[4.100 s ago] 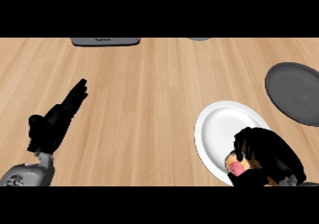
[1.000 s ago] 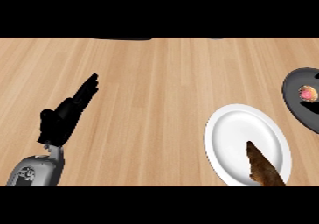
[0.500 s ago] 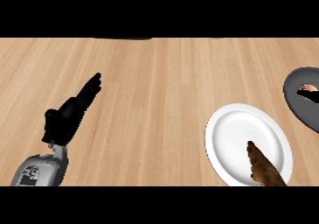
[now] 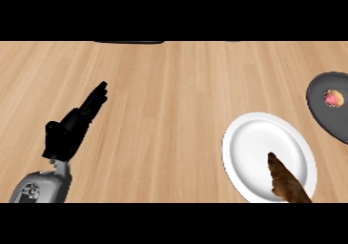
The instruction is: Pick the cupcake from the plate and place it in the pan
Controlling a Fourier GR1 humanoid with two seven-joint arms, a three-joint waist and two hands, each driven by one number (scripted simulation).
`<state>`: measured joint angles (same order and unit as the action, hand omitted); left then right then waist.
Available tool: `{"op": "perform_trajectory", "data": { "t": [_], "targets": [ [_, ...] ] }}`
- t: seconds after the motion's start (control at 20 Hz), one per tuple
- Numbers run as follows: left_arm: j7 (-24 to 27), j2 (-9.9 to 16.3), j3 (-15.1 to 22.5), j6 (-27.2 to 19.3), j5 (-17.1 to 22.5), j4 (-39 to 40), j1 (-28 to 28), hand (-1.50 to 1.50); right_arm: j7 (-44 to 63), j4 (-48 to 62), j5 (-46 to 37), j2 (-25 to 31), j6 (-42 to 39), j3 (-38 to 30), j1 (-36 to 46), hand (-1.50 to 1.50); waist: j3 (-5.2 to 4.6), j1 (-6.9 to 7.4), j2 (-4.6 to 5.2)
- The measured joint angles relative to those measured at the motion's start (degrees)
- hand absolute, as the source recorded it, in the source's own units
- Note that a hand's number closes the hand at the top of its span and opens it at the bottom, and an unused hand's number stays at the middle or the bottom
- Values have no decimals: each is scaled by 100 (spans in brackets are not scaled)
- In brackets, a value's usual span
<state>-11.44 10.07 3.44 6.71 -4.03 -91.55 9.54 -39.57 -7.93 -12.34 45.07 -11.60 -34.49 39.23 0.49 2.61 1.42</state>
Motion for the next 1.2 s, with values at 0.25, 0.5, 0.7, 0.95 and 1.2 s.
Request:
{"op": "perform_trajectory", "data": {
  "t": [0.25,0.5,0.7,0.95,1.2],
  "targets": [
    [-47,-3,-44,-3,21,-37,-37,0,-683,-70,162,165,-649,-137,-491,-150,-2,-55,-24],
    [-7,24,-121,18,37,35,-1,0,-981,-175,253,237,-789,-198,-981,-150,-3,-99,-40],
    [-41,49,-146,48,48,-18,-36,0,-1089,-234,331,174,-849,-230,-1280,-150,-5,-115,-59],
    [34,79,-200,69,46,6,-109,0,-1278,-381,413,101,-900,-239,-1755,-150,-8,-168,-78],
    [5,81,-208,93,57,-95,-177,0,-1423,-556,462,18,-857,-205,-2089,-150,-10,-183,-95]
  ]
}}
